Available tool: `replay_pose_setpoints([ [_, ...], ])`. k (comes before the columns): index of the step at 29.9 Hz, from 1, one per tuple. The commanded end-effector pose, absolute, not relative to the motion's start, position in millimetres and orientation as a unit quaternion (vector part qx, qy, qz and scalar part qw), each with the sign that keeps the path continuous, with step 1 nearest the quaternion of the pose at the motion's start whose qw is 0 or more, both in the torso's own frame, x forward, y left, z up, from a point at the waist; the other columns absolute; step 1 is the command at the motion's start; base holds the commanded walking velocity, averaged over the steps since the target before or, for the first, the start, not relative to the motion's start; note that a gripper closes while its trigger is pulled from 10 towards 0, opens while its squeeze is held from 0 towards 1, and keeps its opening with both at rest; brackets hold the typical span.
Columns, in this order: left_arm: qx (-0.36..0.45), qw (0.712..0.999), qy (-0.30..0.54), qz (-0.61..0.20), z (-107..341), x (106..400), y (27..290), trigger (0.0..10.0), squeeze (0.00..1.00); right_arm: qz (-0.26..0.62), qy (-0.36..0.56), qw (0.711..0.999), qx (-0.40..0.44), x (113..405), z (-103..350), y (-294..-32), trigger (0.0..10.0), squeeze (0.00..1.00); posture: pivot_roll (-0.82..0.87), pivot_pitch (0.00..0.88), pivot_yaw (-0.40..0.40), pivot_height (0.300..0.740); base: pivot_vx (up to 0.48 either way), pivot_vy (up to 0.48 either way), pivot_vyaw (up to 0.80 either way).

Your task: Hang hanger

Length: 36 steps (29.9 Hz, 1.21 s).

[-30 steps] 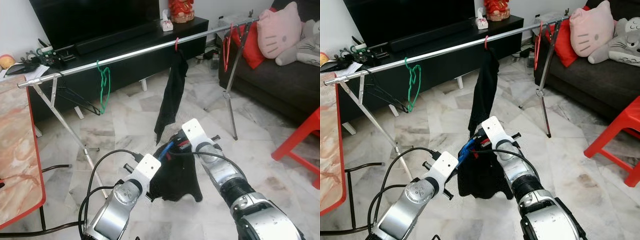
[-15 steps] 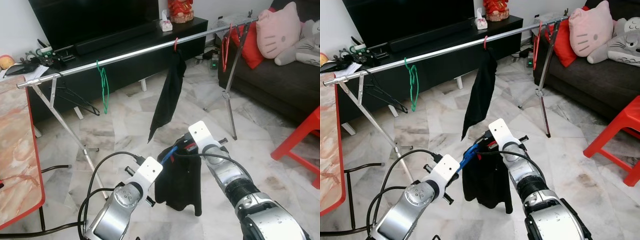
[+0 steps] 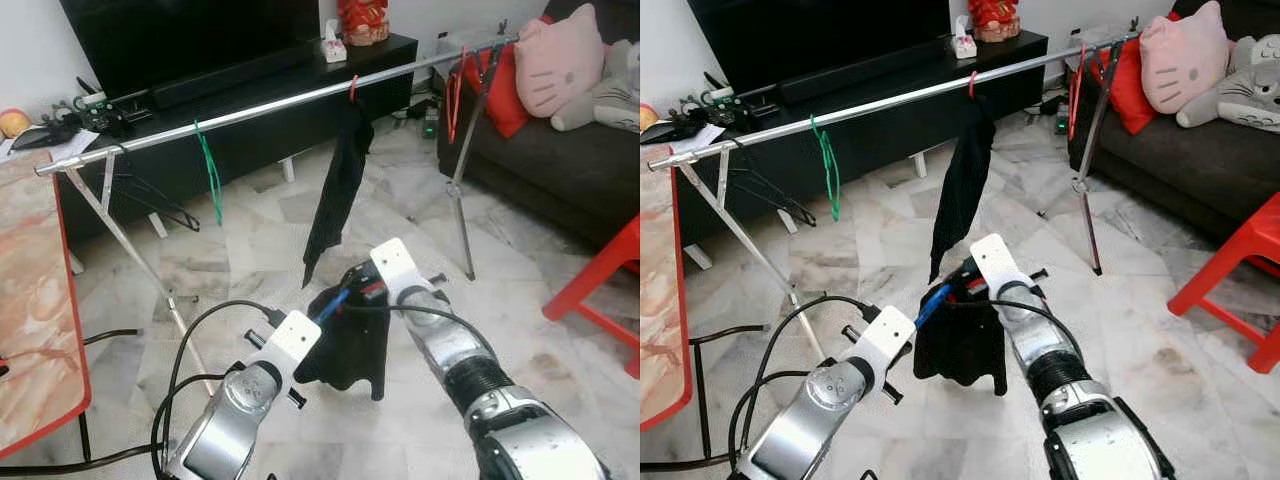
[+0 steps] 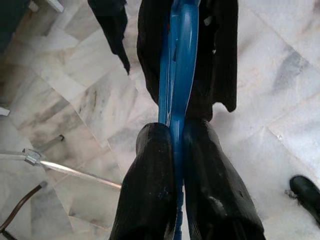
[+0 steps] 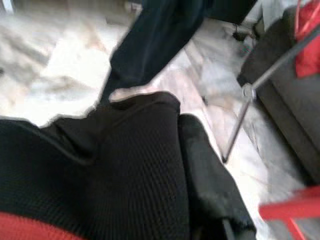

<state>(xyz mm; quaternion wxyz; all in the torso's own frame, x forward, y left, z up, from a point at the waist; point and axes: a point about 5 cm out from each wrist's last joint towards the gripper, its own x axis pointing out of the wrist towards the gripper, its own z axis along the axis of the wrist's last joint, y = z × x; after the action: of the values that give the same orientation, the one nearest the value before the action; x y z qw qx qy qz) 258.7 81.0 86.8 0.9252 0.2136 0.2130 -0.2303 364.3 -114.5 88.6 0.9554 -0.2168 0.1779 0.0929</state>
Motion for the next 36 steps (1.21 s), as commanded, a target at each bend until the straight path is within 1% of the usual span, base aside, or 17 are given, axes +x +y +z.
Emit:
replay_pose_setpoints([
  [1,0.200,0.930,0.200,-0.233,92,264,82,10.0,0.00,0.130,0.153,0.961,-0.190,365,98,-98,10.0,0.00,-0.11,0.000,0.059,0.740,0.000,0.000,0.00],
  [2,0.175,0.930,0.197,-0.258,94,261,74,10.0,0.00,0.152,0.146,0.960,-0.185,364,99,-88,10.0,0.00,-0.11,0.000,0.059,0.740,0.000,0.000,0.00],
  [5,0.143,0.928,0.196,-0.282,96,258,65,10.0,0.00,0.163,0.143,0.959,-0.184,362,99,-82,10.0,0.00,-0.11,0.000,0.058,0.740,0.000,0.000,0.00],
  [12,0.129,0.927,0.191,-0.295,96,257,62,10.0,0.00,0.174,0.143,0.957,-0.185,360,100,-79,10.0,0.00,-0.12,0.000,0.057,0.740,0.000,0.000,0.00],
  [17,0.103,0.930,0.188,-0.298,98,259,58,10.0,0.00,0.220,0.134,0.949,-0.181,355,101,-68,10.0,0.00,-0.11,0.000,0.056,0.740,0.000,0.000,0.00],
  [20,0.101,0.930,0.187,-0.299,98,259,58,10.0,0.00,0.235,0.126,0.947,-0.179,356,105,-66,10.0,0.00,-0.11,0.000,0.056,0.740,0.000,0.000,0.00],
  [26,0.115,0.930,0.190,-0.292,95,260,59,10.0,0.00,0.221,0.122,0.947,-0.197,362,114,-83,10.0,0.00,-0.11,0.000,0.055,0.740,0.000,0.000,0.00],
  [33,0.140,0.950,0.188,-0.207,94,276,74,10.0,0.00,0.179,0.125,0.952,-0.215,367,122,-110,10.0,0.00,-0.13,0.000,0.059,0.740,0.000,0.000,0.00],
  [36,0.140,0.954,0.179,-0.194,97,279,76,10.0,0.00,0.184,0.123,0.952,-0.214,366,122,-109,10.0,0.00,-0.13,0.000,0.060,0.740,0.000,0.000,0.00],
])
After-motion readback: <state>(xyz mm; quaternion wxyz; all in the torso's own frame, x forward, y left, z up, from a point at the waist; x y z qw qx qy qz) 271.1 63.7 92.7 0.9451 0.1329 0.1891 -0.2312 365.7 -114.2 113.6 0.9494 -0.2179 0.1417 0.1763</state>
